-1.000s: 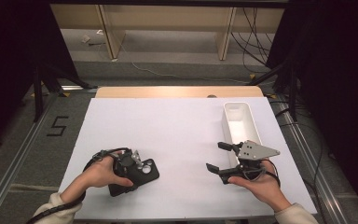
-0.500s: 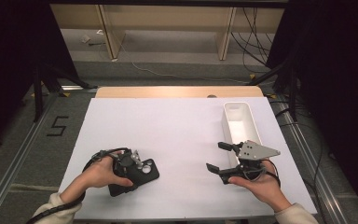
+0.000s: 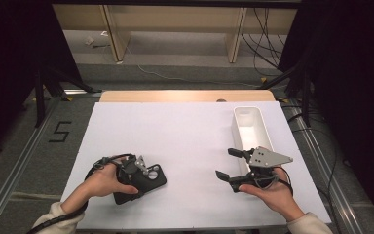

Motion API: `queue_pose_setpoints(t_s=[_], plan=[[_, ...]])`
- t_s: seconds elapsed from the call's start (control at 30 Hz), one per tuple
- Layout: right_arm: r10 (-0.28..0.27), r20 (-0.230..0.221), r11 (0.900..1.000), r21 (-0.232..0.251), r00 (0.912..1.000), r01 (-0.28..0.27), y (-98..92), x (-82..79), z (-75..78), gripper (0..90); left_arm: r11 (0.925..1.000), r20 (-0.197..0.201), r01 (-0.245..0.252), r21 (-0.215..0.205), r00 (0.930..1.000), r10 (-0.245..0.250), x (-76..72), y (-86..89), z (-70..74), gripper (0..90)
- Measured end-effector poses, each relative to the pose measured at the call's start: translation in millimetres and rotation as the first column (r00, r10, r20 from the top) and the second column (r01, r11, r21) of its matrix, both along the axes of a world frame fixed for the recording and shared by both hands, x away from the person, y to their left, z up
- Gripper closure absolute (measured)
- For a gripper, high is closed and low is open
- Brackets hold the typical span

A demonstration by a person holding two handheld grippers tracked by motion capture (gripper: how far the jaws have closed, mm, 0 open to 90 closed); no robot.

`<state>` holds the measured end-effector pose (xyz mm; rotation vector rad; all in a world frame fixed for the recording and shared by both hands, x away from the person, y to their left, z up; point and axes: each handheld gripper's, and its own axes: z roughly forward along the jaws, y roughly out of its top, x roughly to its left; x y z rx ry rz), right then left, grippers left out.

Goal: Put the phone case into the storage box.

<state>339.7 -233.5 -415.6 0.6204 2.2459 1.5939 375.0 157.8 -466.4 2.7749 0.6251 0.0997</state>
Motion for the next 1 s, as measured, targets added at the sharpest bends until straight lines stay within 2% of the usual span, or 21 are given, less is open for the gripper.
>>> queue_pose_setpoints(t_s=[0.23, 0.47, 0.63, 0.73, 0.77, 0.93, 0.97, 1.0], plan=[[-0.001, -0.002, 1.0, 0.0, 1.0, 0.001, -0.1, -0.2, 0.0, 17.2, 0.9995, 0.018, -0.014, -0.027, 0.9997, 0.015, -1.1, 0.1, 4.7, 14.8], [-0.004, 0.001, 1.0, 0.003, 1.0, 0.004, -0.1, -0.3, 0.2, 17.2, 0.9979, 0.052, -0.029, -0.057, 0.9981, 0.032, -1.6, 0.5, 10.2, 14.7], [-0.005, 0.001, 1.0, 0.003, 1.0, 0.005, -0.1, -0.3, 0.2, 17.2, 0.9948, 0.087, -0.041, -0.093, 0.995, 0.049, -1.3, 0.9, 14.7, 14.7], [-0.005, 0.002, 1.0, 0.003, 1.0, 0.005, -0.1, -0.3, 0.3, 17.2, 0.9935, 0.094, -0.052, -0.101, 0.9937, 0.062, -1.6, 0.9, 15.7, 14.7], [-0.005, 0.002, 1.0, 0.001, 1.0, 0.005, -0.3, -0.3, 0.4, 17.1, 0.9923, 0.108, -0.055, -0.111, 0.9918, 0.067, -1.2, 1.0, 16.5, 14.7], [-0.007, 0.003, 1.0, 0.002, 1.0, 0.007, -0.4, -0.2, 0.4, 17.2, 0.99, 0.123, -0.062, -0.127, 0.9893, 0.078, -0.9, 1.5, 18.5, 14.7], [-0.007, 0.003, 1.0, 0.001, 1.0, 0.007, -0.4, -0.3, 0.5, 17.1, 0.9867, 0.14, -0.071, -0.147, 0.9859, 0.092, -1.0, 1.5, 19.2, 14.7], [-0.006, 0.003, 1.0, 0.0, 1.0, 0.006, -0.5, -0.3, 0.6, 17.1, 0.9871, 0.147, -0.068, -0.145, 0.985, 0.089, -0.9, 2.0, 20.1, 14.7]])
